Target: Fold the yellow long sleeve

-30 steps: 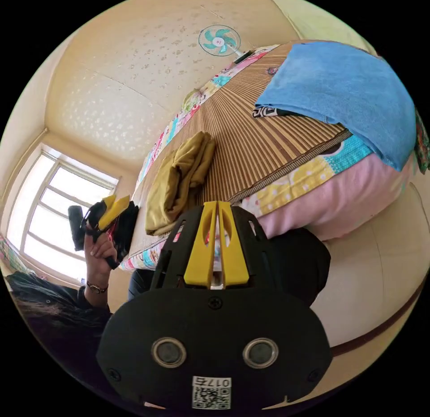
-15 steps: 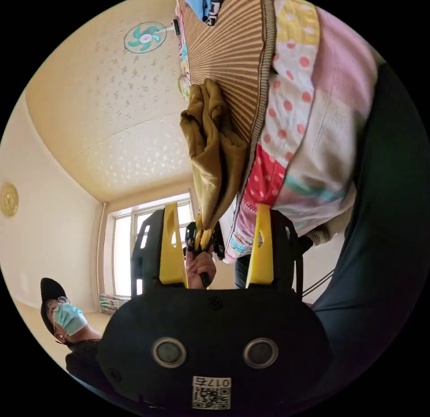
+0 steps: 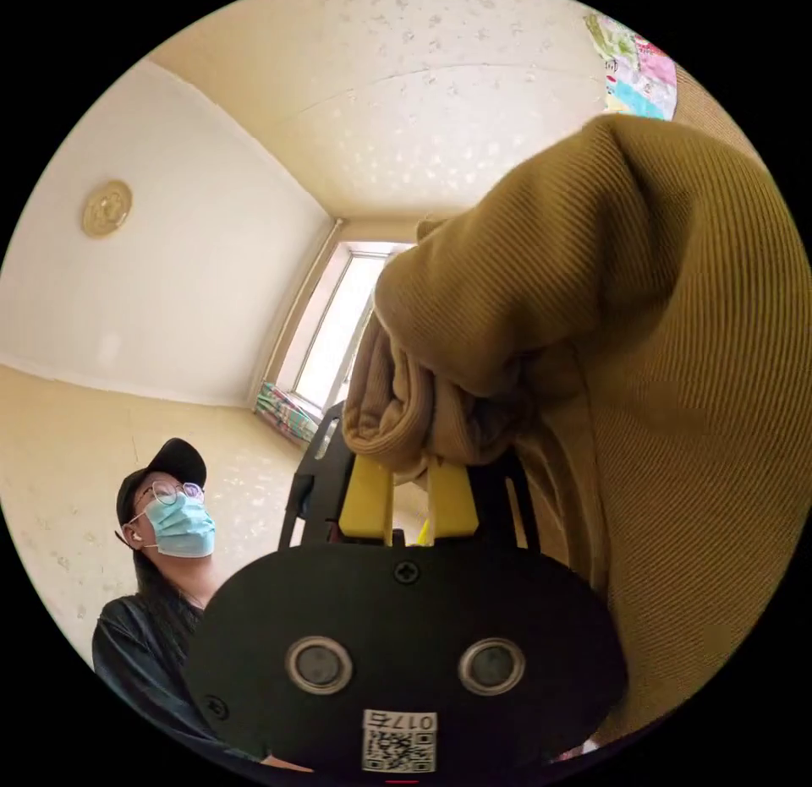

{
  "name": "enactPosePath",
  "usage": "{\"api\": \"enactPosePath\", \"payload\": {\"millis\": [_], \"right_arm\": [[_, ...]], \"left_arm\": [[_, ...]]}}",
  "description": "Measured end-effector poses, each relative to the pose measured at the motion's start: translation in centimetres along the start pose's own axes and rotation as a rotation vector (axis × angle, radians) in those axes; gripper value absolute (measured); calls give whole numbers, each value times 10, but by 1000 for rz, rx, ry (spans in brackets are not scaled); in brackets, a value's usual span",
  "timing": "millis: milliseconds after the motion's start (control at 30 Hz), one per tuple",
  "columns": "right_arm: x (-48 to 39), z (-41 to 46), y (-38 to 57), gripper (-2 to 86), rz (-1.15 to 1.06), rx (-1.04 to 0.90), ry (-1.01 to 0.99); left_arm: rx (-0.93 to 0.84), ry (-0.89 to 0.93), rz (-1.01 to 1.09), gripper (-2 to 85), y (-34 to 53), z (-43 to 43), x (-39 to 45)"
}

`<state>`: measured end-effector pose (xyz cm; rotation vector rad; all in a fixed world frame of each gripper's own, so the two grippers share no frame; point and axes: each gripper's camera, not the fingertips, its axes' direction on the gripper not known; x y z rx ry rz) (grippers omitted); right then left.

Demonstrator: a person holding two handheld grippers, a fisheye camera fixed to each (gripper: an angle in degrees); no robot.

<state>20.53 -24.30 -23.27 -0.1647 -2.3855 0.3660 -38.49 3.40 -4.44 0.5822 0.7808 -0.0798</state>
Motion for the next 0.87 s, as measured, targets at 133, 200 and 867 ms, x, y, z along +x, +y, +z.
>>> {"api": "enactPosePath", "payload": {"millis": [133,200,867], "right_arm": [[-4,147,-55,14,-120,-27,-151],[5,199,-62,17,-133,-1,-151],[131,-4,159,39,58,-301,938]], "left_arm": [[94,-104,-118,126,23,-62,-37],[122,-171,-208,126,44,-90,-58],[-226,-335,42,120,58,79,-22]]}}
